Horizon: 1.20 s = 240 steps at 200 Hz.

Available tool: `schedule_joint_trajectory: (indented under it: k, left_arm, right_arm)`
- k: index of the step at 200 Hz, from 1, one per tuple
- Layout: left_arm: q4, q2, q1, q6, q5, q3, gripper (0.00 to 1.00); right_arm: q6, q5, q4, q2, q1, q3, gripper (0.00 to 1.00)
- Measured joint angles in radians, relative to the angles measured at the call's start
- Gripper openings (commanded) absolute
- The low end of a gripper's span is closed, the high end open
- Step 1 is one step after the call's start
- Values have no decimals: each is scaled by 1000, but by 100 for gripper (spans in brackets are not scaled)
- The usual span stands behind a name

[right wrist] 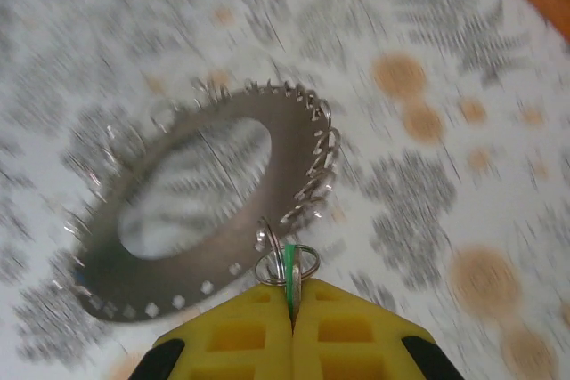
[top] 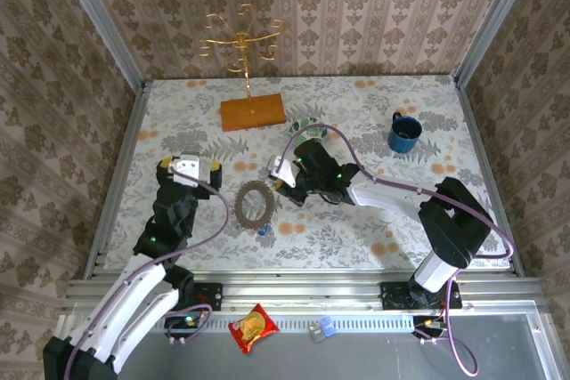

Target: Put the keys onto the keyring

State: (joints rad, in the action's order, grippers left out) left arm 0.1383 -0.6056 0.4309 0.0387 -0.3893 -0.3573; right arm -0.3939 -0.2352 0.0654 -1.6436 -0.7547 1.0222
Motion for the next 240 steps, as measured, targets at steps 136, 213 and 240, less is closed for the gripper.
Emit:
schedule_joint_trajectory:
  k: [136, 213, 240]
  left_arm:
    - [103, -293, -220, -19, 48, 0, 100]
    - [223, -420, -272, 4, 74, 27, 100]
    - [303, -517, -307, 6, 115, 32, 100]
  right_arm:
    - [-362, 467, 262, -18, 94, -128, 40]
    - [-32, 377, 21, 336, 404, -277, 49]
    - [119, 357, -244, 367, 556, -467, 51]
